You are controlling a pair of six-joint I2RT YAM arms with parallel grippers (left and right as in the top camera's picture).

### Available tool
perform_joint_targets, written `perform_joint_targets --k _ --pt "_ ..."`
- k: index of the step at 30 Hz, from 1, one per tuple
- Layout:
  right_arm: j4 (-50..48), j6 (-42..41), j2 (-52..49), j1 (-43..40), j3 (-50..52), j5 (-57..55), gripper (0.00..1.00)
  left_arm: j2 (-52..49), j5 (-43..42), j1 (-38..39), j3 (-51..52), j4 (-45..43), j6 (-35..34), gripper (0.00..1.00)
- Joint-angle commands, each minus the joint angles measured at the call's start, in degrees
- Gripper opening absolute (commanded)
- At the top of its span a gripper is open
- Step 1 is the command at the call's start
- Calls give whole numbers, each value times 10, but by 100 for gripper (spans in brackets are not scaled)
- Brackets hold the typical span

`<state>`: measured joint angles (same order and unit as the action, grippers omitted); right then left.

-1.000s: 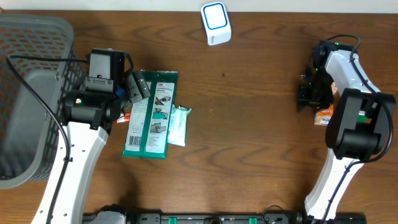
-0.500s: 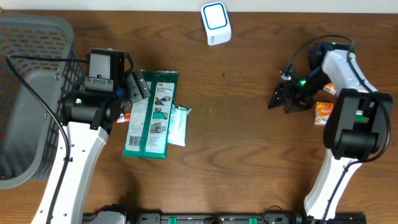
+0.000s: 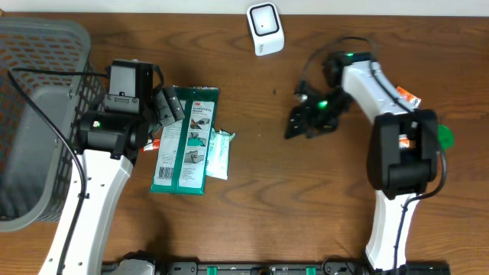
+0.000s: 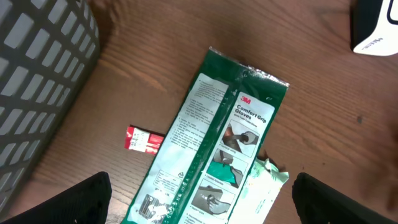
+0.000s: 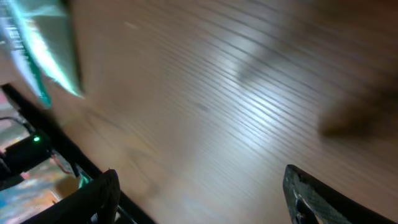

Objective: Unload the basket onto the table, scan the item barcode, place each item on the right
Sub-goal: 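Move the right gripper left toward the light-green wipes pack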

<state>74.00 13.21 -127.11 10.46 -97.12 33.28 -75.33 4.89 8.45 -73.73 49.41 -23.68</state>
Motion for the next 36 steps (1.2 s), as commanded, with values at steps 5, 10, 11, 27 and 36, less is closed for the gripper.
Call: perform_joint_targets --k 5,10,11,27,36 --pt "-100 -123 5 103 -5 58 99 1 7 -1 -7 0 9 93" --pt "-170 -150 5 162 -5 59 99 1 7 -1 -7 0 9 93" --pt "-184 -155 5 173 -5 58 99 1 7 -1 -7 0 9 93" --pt "-345 -254 5 283 -5 -75 99 1 7 -1 -7 0 9 93" --pt "-398 -304 4 295 -5 -143 99 1 7 -1 -7 0 9 93"
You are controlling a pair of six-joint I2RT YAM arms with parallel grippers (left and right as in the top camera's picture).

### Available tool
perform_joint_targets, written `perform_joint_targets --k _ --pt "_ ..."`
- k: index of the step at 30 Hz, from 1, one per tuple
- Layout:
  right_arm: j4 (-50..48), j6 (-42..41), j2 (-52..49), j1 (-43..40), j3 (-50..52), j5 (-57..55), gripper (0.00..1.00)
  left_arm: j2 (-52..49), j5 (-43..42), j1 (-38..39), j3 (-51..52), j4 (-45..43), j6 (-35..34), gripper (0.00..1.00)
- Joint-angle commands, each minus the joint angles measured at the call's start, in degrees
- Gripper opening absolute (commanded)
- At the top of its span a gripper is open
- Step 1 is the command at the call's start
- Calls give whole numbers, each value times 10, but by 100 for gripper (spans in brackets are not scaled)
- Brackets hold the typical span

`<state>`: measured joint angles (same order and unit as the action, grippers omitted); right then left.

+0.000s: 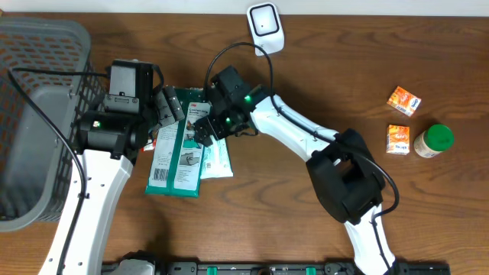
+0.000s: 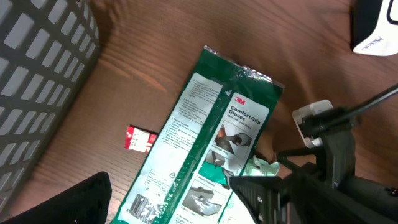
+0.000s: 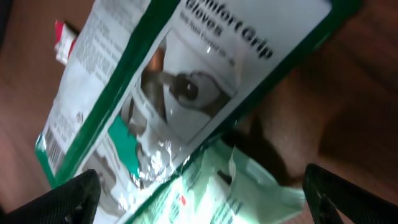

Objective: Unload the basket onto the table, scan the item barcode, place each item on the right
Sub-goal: 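Move the right gripper left toward the light-green wipes pack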

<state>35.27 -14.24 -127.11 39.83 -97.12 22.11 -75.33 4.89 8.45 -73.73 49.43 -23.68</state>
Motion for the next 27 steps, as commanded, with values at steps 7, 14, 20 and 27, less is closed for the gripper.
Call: perform_joint_targets --k 7,14,20,27 --pt "-48 -67 4 -19 -4 -33 99 1 7 -1 -7 0 9 93" --pt "-69 -64 4 -17 31 -14 99 1 7 -1 -7 0 9 93" --pt "-171 -63 4 -15 100 63 89 1 7 -1 -7 0 9 93" --pt "-266 -63 5 -20 119 164 57 1 7 -1 -7 0 9 93"
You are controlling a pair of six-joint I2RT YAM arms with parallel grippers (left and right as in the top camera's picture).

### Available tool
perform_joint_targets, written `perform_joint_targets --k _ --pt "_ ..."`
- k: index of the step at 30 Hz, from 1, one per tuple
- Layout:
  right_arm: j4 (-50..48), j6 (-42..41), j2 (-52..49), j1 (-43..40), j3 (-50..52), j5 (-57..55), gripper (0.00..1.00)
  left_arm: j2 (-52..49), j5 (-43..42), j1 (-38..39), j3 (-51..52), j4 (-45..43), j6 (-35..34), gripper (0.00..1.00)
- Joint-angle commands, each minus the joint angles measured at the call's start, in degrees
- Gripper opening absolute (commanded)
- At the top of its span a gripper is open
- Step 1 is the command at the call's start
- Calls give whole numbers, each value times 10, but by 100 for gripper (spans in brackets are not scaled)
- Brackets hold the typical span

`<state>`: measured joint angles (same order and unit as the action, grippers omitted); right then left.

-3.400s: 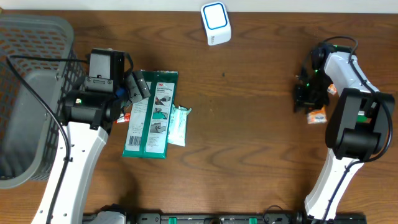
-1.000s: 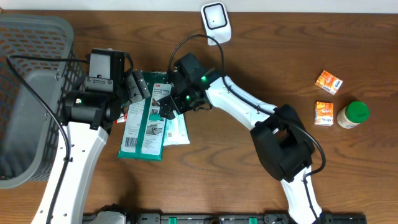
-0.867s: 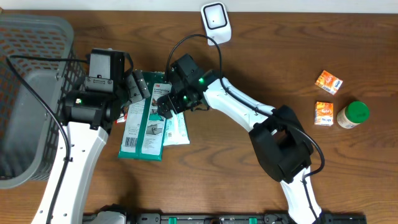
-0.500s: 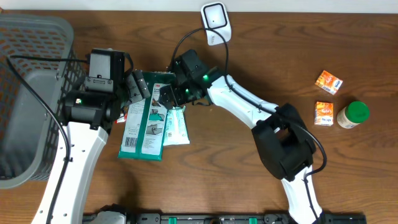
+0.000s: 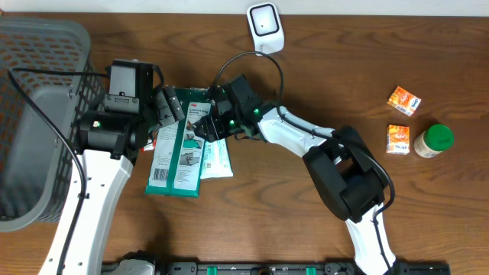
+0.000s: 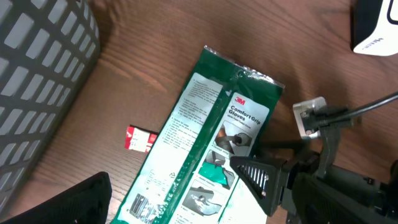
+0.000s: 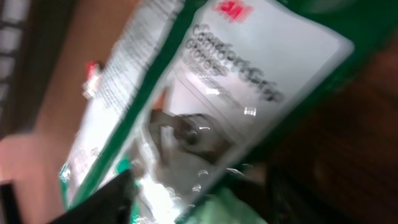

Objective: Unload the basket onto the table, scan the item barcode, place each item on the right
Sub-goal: 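Move the right gripper left toward the light-green wipes pack, then grasp the light-green wipes pack with the right gripper and lift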

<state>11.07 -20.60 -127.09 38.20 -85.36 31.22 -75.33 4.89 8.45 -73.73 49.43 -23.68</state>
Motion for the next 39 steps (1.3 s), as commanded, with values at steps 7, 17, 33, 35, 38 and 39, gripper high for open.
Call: perform_joint_targets --k 7,17,33,35,38,39 --pt "-58 -9 4 -7 1 95 41 1 7 -1 -7 0 9 93" --pt "-48 -27 9 25 2 4 47 1 7 -1 -7 0 9 93" --pt "181 0 106 -28 4 -63 66 1 7 -1 -7 0 9 93" --pt "208 0 95 -19 4 -63 66 1 7 -1 -7 0 9 93" --pt "221 0 72 2 4 -64 66 1 7 -1 -7 0 9 93" --pt "220 0 63 10 4 -67 65 1 7 -1 -7 0 9 93"
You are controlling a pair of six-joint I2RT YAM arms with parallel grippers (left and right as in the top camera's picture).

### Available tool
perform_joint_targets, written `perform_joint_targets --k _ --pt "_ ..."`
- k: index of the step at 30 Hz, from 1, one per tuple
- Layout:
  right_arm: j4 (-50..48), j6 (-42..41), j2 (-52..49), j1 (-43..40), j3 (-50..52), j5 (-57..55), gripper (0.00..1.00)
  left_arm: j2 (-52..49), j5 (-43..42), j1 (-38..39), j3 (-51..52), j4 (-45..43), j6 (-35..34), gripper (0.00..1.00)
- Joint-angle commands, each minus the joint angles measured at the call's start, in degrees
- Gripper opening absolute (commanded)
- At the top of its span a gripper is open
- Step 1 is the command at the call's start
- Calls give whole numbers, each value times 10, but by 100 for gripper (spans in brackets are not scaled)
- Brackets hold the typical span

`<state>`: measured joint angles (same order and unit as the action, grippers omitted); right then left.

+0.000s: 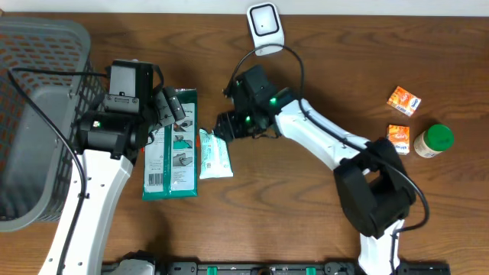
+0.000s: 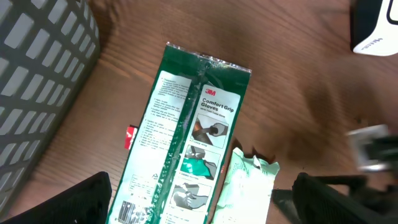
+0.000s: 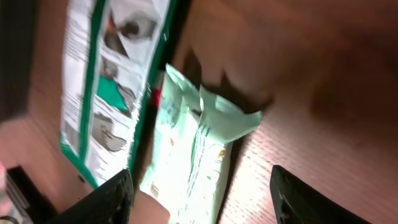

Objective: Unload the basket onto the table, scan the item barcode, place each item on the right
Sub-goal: 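Grasp the light-green wipes pack with the right gripper and lift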

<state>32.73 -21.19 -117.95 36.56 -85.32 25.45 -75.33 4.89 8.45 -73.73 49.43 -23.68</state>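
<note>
A green-and-white 3M glove package (image 1: 170, 145) lies flat and straight, printed side up, its barcode at the near left corner (image 2: 127, 210). A pale green wipes pack (image 1: 214, 153) lies just right of it, separate. The white scanner (image 1: 265, 29) stands at the far edge. My right gripper (image 1: 228, 126) hovers open by the wipes pack's far end; in its own view the wipes pack (image 3: 199, 155) lies between its fingers. My left gripper (image 1: 170, 111) is open over the glove package's (image 2: 186, 134) far end, holding nothing.
A grey mesh basket (image 1: 38, 114) fills the left side. A small red packet (image 2: 130, 137) peeks from under the glove package's left edge. Two orange boxes (image 1: 403, 99) (image 1: 397, 139) and a green-lidded jar (image 1: 433, 141) stand at the right.
The glove package has shifted left and turned straight, now clear of the wipes pack. My right gripper has come off the package and sits further right, by the wipes pack's far end.
At first my right gripper was mid-table, away from the glove package, which lay slanted over the wipes pack. Then it was open over the package, still there a second later. Now the two packs lie side by side. My left arm stayed put.
</note>
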Motion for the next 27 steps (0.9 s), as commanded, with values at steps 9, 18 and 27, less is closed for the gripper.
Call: perform_joint_targets --k 9,18,27 --pt "5 -11 -58 70 4 -75 63 1 7 -1 -7 0 9 93" --pt "14 -11 -58 77 4 -100 62 1 7 -1 -7 0 9 93" --pt "14 -22 -58 78 5 -101 60 1 7 -1 -7 0 9 93"
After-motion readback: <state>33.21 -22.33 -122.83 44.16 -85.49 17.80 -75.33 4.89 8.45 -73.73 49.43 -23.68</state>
